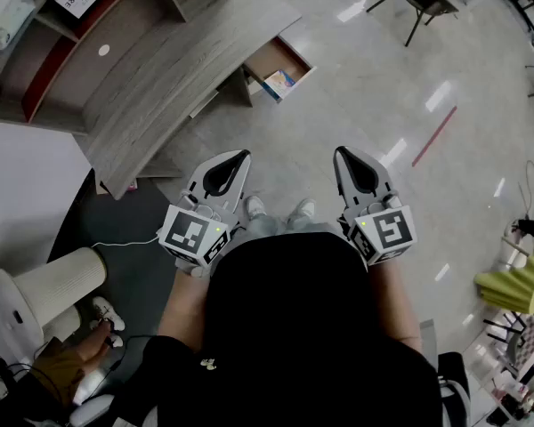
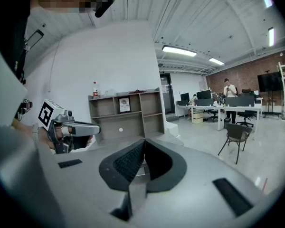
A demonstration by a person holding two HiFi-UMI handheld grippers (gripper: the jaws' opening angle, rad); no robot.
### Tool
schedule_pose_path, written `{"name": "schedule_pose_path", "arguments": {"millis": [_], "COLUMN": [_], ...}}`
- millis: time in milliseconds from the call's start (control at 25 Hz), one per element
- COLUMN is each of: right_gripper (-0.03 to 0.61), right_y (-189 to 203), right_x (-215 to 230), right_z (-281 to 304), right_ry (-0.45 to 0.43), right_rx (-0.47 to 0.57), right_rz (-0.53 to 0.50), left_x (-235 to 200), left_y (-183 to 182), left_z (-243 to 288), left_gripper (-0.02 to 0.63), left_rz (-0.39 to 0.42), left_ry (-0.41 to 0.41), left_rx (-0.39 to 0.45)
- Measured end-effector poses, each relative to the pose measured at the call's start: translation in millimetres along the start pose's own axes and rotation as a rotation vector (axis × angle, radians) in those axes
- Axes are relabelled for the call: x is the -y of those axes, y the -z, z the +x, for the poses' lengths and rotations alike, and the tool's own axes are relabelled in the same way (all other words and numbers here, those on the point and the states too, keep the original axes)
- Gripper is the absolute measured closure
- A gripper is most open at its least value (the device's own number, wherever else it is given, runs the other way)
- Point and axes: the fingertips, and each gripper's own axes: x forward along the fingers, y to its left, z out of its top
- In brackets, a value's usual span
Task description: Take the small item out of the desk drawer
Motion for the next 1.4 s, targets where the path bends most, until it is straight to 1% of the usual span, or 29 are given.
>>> {"name": "schedule_pose_path", "arguments": {"millis": [120, 240, 320, 480, 600, 720, 800, 880, 1080, 1200, 1400], "right_gripper": [0.580, 0.580, 0.580, 0.580, 0.580, 0.580, 0.580, 0.580, 0.580, 0.580, 0.580], "right_y": [-2.0, -1.9, -3.8, -4.9, -0.4, 5.2, 6.7, 6.6, 1.7, -0.1, -12.7], "right_x": [-11.6, -26.1, -36.3, -51.9, -67.4, -77.5, -76.4, -68.4, -31.4, 0.8, 62.4], "right_z": [9.1, 20.1, 28.7, 47.3, 61.7, 73.9, 81.0, 88.2, 114.8, 133.8, 162.2], "right_ry": [0.020, 0.024, 0.026, 0.055, 0.065, 0.063, 0.063, 0.068, 0.077, 0.062, 0.040], "right_rx": [-0.001, -0.007, -0.009, -0.011, -0.024, -0.040, -0.052, -0.061, -0.060, -0.067, -0.059], "right_rz": [-0.004, -0.010, -0.017, -0.008, -0.030, -0.059, -0.085, -0.099, -0.073, -0.069, -0.013], "left_x": [-11.9, -22.3, -30.8, -49.5, -60.5, -75.1, -83.0, -90.9, -112.3, -122.0, -137.9], "left_y": [-0.5, 0.6, 1.7, 8.7, 19.1, 31.2, 35.6, 37.7, 37.4, 34.9, 28.3], "left_z": [-10.6, -19.5, -24.6, -34.6, -40.9, -42.0, -37.2, -28.2, 10.7, 44.2, 106.3], "left_gripper": [0.604, 0.604, 0.605, 0.606, 0.604, 0.604, 0.604, 0.604, 0.604, 0.604, 0.604], "left_rz": [0.012, 0.031, 0.019, -0.019, -0.022, -0.038, -0.060, -0.075, -0.078, -0.076, -0.075], "left_ry": [-0.002, 0.018, 0.034, 0.066, 0.101, 0.103, 0.103, 0.100, 0.076, 0.070, 0.046], "left_rx": [0.007, 0.004, 0.005, -0.011, -0.030, -0.055, -0.065, -0.073, -0.096, -0.116, -0.155]}}
